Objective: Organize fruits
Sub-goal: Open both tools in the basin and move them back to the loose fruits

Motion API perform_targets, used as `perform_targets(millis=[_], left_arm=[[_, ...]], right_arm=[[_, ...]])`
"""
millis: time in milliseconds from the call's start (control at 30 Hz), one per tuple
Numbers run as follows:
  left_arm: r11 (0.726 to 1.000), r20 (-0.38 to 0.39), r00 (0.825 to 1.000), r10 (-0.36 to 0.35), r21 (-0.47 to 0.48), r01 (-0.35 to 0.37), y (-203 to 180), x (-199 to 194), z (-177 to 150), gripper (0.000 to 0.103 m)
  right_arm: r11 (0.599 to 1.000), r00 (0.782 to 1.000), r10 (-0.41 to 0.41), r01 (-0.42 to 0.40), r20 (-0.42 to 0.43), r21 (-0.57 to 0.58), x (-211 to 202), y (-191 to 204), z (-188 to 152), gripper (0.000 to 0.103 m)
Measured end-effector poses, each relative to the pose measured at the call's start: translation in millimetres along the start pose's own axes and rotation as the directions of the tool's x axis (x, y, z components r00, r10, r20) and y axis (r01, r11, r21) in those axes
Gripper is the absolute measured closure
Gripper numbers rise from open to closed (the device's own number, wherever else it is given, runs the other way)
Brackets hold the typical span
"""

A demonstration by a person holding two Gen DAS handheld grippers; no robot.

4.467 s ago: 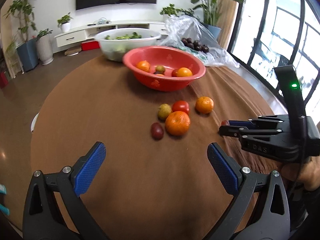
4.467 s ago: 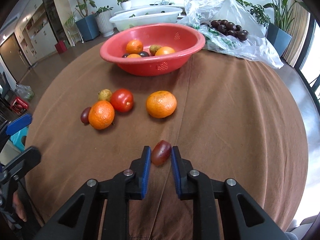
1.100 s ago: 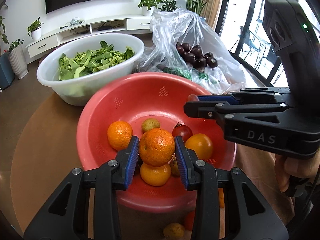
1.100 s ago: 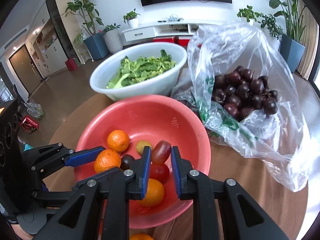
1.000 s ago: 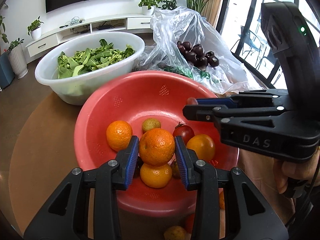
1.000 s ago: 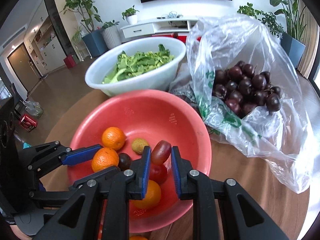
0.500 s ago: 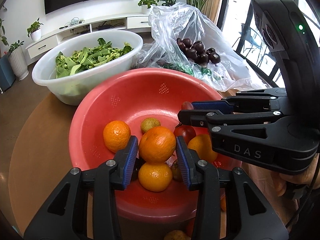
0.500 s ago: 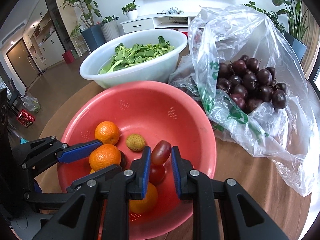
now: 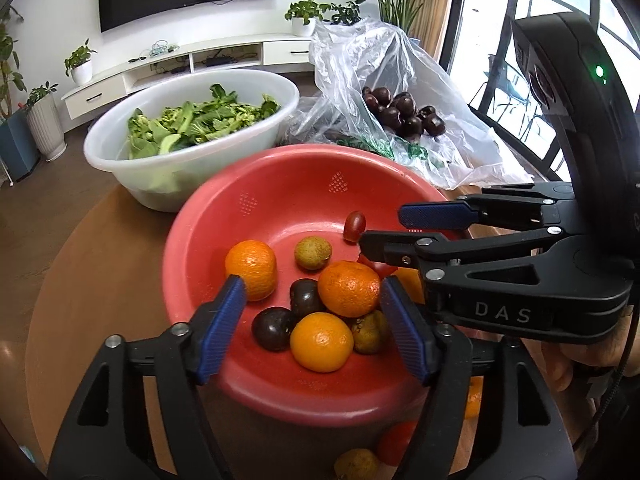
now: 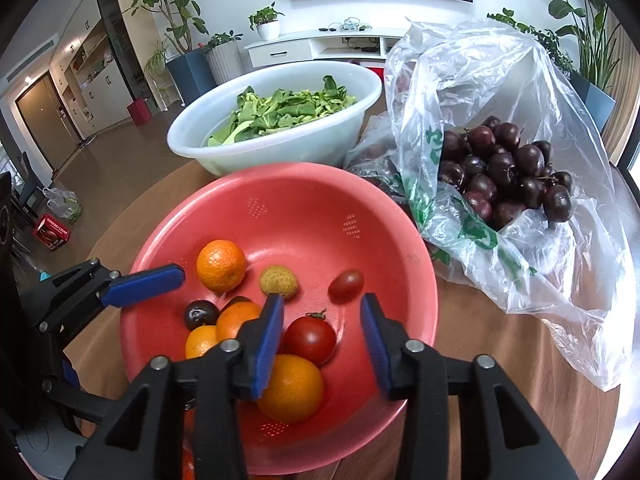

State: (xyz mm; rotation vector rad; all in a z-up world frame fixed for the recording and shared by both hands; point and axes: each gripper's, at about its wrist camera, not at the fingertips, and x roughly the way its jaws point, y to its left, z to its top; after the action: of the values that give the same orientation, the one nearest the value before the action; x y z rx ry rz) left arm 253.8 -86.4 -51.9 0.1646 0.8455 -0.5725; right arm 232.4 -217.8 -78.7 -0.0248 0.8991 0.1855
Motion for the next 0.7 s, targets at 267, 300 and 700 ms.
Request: perform_targets(millis=[267,300,700], left_arm=[[0.999,0.065,0.997,0.039,-0.034,-0.037,5,-45,-12,0.009],[0.998,0.068,0.997,0.044,-0.04,-0.041,6,-53,-17,0.006],[0.994,-0.02,0.995,0.095,-0.043,-0.096,-5,-94,-108,0.0]], right_arm=[[0.999,0.999,0.015,-0.017,0.038,0.044,-32,-5,-11,0.052],[0.998,0.998,0.022,-0.026,0.058,0.056,-41,-6,-15,0.05],[0.991,0.985,0.087,-0.101,0.148,0.089,-114,12,-101,0.037]])
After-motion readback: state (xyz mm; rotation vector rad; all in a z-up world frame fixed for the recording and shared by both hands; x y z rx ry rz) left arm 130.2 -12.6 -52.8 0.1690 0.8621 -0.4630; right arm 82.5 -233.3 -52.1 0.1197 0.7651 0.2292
